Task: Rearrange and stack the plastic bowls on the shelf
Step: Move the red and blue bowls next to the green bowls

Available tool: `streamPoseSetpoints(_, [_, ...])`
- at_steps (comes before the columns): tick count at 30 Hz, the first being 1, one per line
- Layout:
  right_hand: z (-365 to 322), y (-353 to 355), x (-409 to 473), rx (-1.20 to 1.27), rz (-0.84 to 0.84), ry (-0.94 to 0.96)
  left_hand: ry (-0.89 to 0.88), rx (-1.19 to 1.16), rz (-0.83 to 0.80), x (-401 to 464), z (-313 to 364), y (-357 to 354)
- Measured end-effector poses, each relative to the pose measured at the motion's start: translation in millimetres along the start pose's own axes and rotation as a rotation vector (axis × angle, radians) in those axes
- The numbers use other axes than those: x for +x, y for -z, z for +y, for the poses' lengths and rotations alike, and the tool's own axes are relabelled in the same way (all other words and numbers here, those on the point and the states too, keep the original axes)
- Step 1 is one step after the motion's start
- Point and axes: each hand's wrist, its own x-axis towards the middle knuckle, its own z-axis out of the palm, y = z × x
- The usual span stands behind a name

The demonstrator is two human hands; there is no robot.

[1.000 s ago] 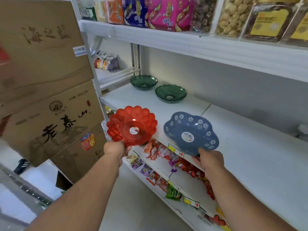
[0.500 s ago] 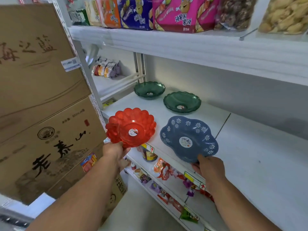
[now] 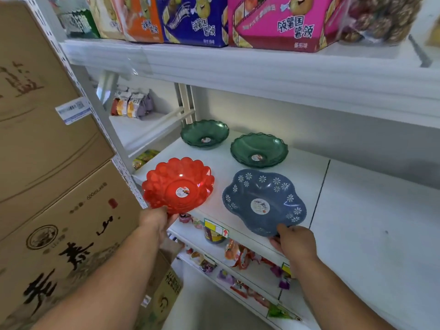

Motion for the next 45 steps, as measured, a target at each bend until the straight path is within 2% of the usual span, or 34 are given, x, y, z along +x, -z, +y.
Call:
streamPoseSetpoints(13, [-0.4,-72.5,-9.1,-0.016,0.114,0.041,0.008,0.081,-0.115,85.2,31.0,5.9])
streamPoseSetpoints(25, [7.8,-117.0,-6.2,-0.035,0.175,-0.003,0.035,0.023,-0.206,132.5,45.2,7.9])
streamPoseSetpoints(34, [9.6,-139.0,0.0,-0.025,0.196,-0.017,0.055,0.075,-0.186,147.3,54.3,3.1])
streamPoseSetpoints(45, [10.7,-152.8,3.4,0.009,0.210,-0.037,0.164,0.078,-0.150,175.3,61.2,-0.1])
